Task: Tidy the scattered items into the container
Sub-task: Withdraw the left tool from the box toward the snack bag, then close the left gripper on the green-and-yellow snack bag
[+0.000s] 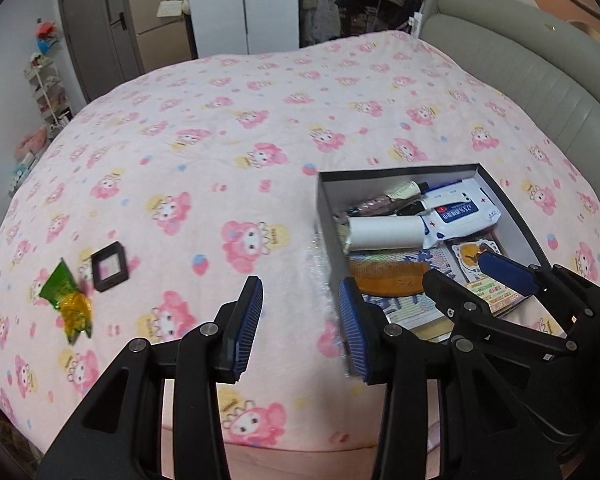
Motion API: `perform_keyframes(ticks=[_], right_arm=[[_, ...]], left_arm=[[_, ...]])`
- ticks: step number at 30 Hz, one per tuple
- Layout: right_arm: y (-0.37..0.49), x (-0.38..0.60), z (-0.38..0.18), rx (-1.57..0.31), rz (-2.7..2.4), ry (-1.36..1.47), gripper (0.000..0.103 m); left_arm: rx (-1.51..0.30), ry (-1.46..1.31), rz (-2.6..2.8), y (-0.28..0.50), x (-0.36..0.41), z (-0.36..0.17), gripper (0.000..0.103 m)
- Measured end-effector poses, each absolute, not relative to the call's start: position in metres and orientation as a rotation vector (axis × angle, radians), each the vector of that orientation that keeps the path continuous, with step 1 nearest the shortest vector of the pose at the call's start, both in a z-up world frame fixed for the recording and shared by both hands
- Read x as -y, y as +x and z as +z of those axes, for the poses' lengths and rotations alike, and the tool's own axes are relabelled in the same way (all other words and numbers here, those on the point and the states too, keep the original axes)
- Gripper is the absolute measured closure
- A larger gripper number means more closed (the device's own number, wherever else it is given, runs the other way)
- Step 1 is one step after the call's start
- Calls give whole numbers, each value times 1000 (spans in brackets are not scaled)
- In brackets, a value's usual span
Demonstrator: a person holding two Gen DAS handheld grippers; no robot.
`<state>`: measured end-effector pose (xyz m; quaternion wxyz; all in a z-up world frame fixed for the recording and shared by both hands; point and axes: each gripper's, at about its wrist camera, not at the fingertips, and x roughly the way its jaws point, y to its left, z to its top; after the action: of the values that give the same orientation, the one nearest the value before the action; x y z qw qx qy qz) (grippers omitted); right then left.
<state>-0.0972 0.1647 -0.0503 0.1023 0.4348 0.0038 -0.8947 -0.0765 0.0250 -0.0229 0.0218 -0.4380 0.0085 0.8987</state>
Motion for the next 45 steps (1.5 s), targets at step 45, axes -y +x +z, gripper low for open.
perform_keyframes(ticks=[45], right_arm=[[-163,235,-197,-288,-1883,1424,52]], left_arm=[[1481,-1563,2694,-68,407,-197,58]])
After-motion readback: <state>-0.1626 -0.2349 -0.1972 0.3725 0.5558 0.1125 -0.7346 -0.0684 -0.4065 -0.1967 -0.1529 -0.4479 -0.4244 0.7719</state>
